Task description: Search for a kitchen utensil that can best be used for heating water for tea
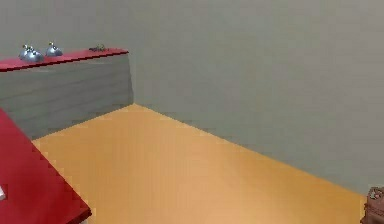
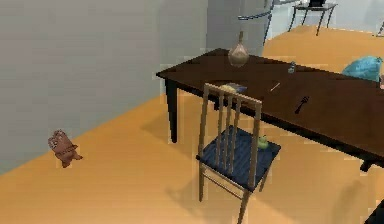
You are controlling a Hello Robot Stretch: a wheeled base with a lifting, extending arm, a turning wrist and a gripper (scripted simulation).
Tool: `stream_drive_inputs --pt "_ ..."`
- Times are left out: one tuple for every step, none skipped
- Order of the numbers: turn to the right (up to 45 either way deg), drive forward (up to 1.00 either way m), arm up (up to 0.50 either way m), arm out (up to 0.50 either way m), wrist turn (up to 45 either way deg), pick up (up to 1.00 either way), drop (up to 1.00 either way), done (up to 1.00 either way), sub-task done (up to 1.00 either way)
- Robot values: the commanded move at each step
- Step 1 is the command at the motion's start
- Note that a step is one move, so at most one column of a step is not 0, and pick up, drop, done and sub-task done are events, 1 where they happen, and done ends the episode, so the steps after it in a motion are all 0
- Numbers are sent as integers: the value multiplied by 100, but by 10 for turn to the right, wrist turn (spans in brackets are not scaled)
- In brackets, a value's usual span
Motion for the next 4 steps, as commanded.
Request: stream_drive_inputs --pt "450 0 0 0 0 0 0 0 0" --pt "450 0 0 0 0 0 0 0 0" --pt "390 0 0 0 0 0 0 0 0" --pt "0 5 0 0 0 0 0 0 0"
